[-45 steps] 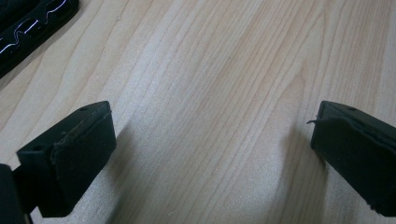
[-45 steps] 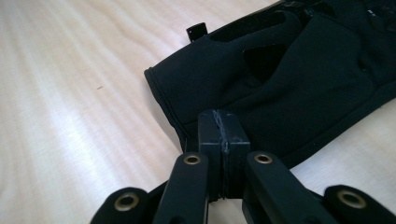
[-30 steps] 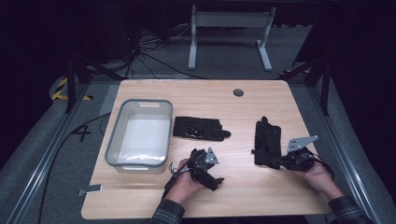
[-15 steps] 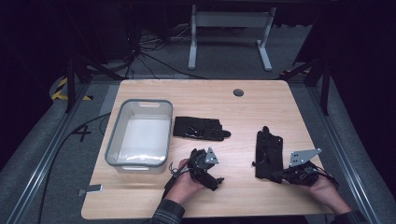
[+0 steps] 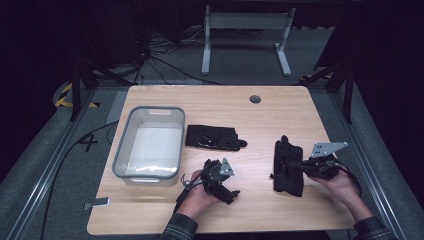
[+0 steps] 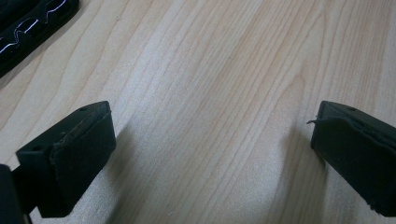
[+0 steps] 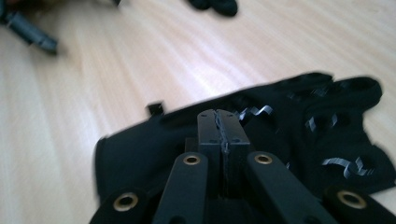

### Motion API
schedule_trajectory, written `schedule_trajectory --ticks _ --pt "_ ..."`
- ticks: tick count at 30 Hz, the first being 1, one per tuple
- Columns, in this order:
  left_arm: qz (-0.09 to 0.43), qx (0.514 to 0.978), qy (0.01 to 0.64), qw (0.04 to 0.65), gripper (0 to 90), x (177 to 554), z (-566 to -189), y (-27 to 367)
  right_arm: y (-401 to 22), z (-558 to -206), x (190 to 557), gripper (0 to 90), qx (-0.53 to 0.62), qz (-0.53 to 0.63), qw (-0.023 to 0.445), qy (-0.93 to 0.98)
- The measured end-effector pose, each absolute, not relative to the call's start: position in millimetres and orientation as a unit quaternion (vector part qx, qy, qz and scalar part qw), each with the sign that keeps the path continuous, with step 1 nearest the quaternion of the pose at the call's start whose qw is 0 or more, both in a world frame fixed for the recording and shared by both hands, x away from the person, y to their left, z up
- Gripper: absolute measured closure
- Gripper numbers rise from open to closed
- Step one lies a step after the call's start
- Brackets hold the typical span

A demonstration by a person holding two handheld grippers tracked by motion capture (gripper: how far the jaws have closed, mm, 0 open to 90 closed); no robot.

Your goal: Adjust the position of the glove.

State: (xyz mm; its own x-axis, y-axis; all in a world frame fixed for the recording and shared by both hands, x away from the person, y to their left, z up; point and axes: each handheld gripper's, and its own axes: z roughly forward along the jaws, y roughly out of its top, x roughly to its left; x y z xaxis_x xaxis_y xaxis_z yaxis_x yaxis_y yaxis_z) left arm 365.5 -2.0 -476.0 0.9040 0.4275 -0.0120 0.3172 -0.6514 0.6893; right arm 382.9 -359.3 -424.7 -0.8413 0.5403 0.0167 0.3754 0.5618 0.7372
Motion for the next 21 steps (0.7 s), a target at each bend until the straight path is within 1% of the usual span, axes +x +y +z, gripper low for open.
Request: schedule_trajectory --ticks 9,16,21 --pt "0.076 0.906 0.205 0.363 0.2 365.6 -475.9 -1.9 -341.3 -430.9 421.0 90.0 0.27 0.377 0.113 0.879" --pt "0.076 0.906 0.205 0.363 0.1 365.6 -476.0 -2.0 -333.1 -446.8 432.3 90.0 0.271 0.34 0.104 0.894" --pt "0.076 0.906 0.205 0.363 0.1 365.6 -476.0 -2.0 -329.5 -449.9 429.8 90.0 0.265 0.343 0.097 0.896"
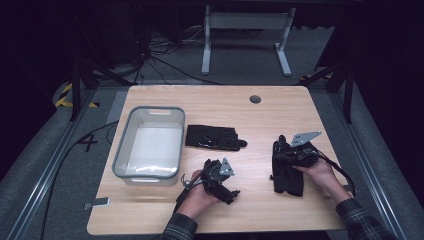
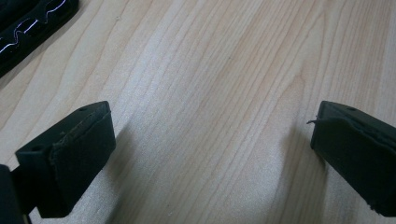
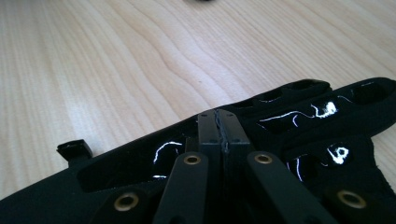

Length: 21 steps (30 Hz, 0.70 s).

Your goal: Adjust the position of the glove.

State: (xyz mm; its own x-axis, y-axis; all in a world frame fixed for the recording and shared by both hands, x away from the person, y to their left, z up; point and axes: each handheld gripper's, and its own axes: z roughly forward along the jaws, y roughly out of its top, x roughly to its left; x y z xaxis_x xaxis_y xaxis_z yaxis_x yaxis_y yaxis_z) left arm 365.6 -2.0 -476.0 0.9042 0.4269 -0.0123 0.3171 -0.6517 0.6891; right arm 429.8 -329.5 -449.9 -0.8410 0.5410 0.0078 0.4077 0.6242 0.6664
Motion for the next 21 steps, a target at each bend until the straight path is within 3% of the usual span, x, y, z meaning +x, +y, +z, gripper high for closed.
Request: schedule_trajectory --ticks 18,21 --pt "0.076 0.906 0.205 0.363 0.1 365.6 -476.0 -2.0 -318.6 -449.4 388.2 89.8 0.232 0.354 0.065 0.904" --pt "0.076 0.906 0.205 0.363 0.2 365.7 -476.0 -2.0 -325.1 -440.7 387.5 84.1 0.237 0.377 0.07 0.892"
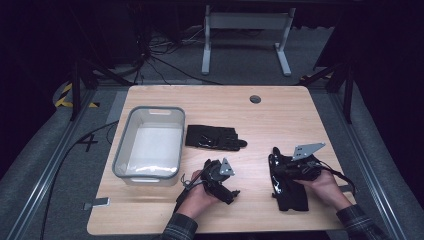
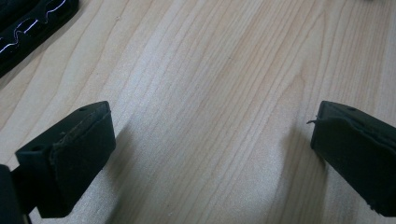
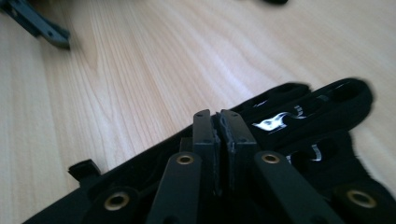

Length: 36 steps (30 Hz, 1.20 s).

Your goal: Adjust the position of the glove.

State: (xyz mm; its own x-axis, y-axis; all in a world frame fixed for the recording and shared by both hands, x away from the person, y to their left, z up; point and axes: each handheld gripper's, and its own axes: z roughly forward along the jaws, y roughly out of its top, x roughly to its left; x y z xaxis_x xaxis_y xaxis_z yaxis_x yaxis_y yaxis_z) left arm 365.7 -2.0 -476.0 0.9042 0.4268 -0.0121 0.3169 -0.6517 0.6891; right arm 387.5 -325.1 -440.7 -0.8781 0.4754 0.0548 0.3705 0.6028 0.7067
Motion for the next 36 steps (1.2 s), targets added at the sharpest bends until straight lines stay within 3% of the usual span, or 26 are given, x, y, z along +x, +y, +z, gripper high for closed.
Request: schedule_trajectory --ticks 7,12,26,32,36 --pt "0.076 0.906 0.205 0.363 0.1 365.6 -476.0 -2.0 -350.6 -429.4 379.0 71.4 0.268 0.391 0.111 0.874" --pt "0.076 0.906 0.206 0.363 0.1 365.6 -475.9 -2.0 -374.3 -431.5 369.0 54.3 0.298 0.384 0.13 0.864" --pt "0.076 0.906 0.206 0.363 0.1 365.6 -476.0 -2.0 -422.2 -454.5 343.4 19.1 0.368 0.359 0.173 0.84" --pt "0.076 0.906 0.205 0.363 0.0 365.8 -475.9 -2.1 -426.1 -463.8 340.7 14.2 0.386 0.345 0.198 0.832" --pt "0.075 0.908 0.206 0.357 0.3 366.0 -474.6 -2.8 -427.9 -466.6 342.6 11.8 0.4 0.353 0.186 0.825"
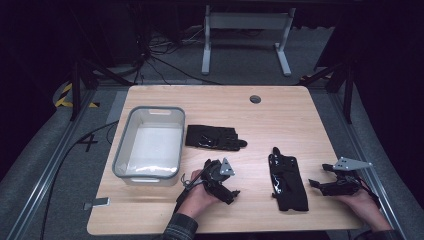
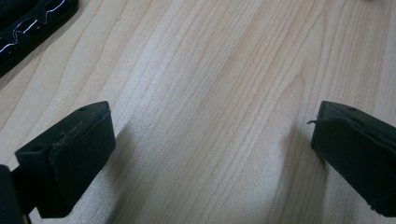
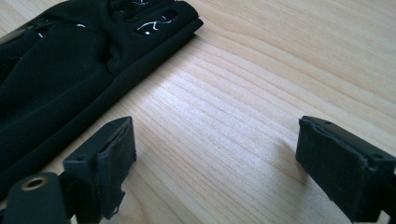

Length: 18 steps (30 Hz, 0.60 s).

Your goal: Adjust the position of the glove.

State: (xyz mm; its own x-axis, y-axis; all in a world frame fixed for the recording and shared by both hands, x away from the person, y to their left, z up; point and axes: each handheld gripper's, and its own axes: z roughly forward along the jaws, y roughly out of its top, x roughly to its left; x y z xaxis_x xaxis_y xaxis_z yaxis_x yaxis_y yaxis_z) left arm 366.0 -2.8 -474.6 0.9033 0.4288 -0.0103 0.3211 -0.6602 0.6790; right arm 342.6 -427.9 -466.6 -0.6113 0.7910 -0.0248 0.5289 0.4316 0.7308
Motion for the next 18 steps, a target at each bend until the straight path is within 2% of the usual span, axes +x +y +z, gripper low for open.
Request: schedule_trajectory --ticks 2,5,9,15,18 --pt "0.075 0.909 0.21 0.352 2.9 366.3 -472.5 -3.5 -428.1 -466.7 343.0 11.5 0.402 0.352 0.185 0.825" --pt "0.076 0.91 0.218 0.344 12.7 369.3 -467.8 -3.7 -428.2 -466.7 343.0 11.5 0.402 0.352 0.184 0.825" --pt "0.075 0.907 0.234 0.343 21.4 375.6 -461.4 -4.2 -428.3 -466.7 343.0 11.5 0.401 0.352 0.184 0.825" --pt "0.091 0.902 0.259 0.333 54.7 386.3 -446.5 -5.3 -428.5 -466.7 343.0 11.4 0.4 0.352 0.184 0.826" --pt "0.101 0.898 0.273 0.33 76.1 393.6 -442.5 -7.6 -428.8 -466.6 343.1 11.4 0.399 0.352 0.183 0.827"
